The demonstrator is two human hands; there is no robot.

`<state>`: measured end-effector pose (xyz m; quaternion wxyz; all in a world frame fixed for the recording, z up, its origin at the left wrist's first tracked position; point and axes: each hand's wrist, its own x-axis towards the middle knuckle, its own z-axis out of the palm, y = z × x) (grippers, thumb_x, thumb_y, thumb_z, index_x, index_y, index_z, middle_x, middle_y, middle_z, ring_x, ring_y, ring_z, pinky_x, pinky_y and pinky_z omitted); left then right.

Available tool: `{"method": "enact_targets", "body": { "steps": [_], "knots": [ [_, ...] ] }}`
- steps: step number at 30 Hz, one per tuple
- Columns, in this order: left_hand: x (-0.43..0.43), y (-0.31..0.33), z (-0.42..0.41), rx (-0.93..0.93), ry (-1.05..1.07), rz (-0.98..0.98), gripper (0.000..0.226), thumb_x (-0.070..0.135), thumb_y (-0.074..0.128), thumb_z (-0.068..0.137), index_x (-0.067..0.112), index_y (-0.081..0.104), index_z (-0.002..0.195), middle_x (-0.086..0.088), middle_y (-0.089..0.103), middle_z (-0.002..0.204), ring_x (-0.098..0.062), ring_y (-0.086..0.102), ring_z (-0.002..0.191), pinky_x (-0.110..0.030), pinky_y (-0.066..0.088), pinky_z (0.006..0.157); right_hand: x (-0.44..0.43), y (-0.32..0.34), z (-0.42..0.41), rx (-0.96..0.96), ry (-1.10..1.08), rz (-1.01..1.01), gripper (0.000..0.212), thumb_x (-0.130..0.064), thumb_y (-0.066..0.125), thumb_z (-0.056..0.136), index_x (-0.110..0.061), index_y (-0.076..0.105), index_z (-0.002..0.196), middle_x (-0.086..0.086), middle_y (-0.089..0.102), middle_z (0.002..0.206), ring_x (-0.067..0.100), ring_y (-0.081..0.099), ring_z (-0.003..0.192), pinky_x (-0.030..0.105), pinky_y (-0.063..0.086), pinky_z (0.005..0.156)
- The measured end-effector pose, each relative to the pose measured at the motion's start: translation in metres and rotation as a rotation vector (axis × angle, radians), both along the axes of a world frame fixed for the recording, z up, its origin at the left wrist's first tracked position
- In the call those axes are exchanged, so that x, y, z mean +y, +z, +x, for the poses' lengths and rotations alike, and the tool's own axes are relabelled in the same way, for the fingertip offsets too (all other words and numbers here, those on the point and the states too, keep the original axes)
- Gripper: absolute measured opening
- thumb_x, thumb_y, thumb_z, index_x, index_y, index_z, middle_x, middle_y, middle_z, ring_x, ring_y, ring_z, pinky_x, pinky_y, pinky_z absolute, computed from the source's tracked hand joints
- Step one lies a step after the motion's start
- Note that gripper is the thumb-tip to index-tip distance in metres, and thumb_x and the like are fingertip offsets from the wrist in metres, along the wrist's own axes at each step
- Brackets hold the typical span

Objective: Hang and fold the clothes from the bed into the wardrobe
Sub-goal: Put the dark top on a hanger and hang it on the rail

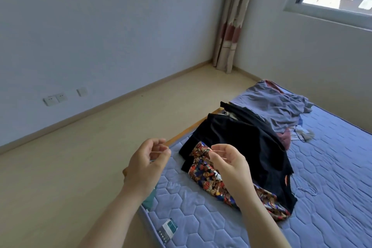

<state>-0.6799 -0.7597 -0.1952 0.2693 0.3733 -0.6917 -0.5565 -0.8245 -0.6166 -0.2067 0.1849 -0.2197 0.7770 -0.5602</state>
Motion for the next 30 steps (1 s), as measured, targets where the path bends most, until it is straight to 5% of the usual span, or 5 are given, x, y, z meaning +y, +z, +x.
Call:
{"method": "enact_targets", "body": {
  "steps": [7, 13, 19, 30],
  "knots": [
    [-0.085, -0.013, -0.018, -0.014, -0.060, 0.018, 0.016, 0.017, 0.066, 0.089, 0.027, 0.064, 0.101, 0.004, 0.069, 0.093, -0.009, 0.066, 0.086, -0.033, 0.056, 0.084, -0.072, -0.011, -0.009, -0.008, -0.077, 0.064, 0.011, -0.019, 0.064, 0.090, -0.027, 0.066, 0.098, -0.009, 0.071, 0.089, 0.004, 0.067, 0.081, 0.020, 0.055, 0.067],
    [-0.208, -0.018, 0.008, -0.006, -0.122, 0.035, 0.015, 0.015, 0.066, 0.089, 0.024, 0.064, 0.100, 0.002, 0.069, 0.092, -0.016, 0.066, 0.085, -0.035, 0.056, 0.081, -0.189, -0.023, 0.024, -0.015, -0.136, 0.076, 0.012, -0.015, 0.063, 0.091, -0.022, 0.066, 0.100, -0.008, 0.070, 0.089, -0.008, 0.063, 0.071, 0.008, 0.046, 0.056],
    [-0.328, -0.007, 0.028, -0.025, -0.215, -0.024, 0.013, 0.019, 0.067, 0.088, 0.026, 0.064, 0.099, 0.008, 0.069, 0.090, -0.002, 0.064, 0.079, -0.011, 0.048, 0.066, -0.298, -0.019, 0.062, -0.036, -0.184, 0.086, 0.011, -0.020, 0.065, 0.091, -0.027, 0.065, 0.098, -0.010, 0.070, 0.093, -0.003, 0.065, 0.080, 0.012, 0.051, 0.067],
    [-0.449, -0.011, -0.036, -0.035, -0.416, -0.084, 0.015, 0.016, 0.066, 0.089, 0.021, 0.064, 0.103, 0.006, 0.068, 0.091, 0.001, 0.061, 0.078, -0.004, 0.045, 0.064, -0.404, -0.032, 0.026, -0.028, -0.351, 0.101, 0.011, -0.017, 0.064, 0.090, -0.025, 0.065, 0.097, -0.008, 0.070, 0.092, 0.002, 0.066, 0.082, 0.011, 0.048, 0.066]
  ]
}}
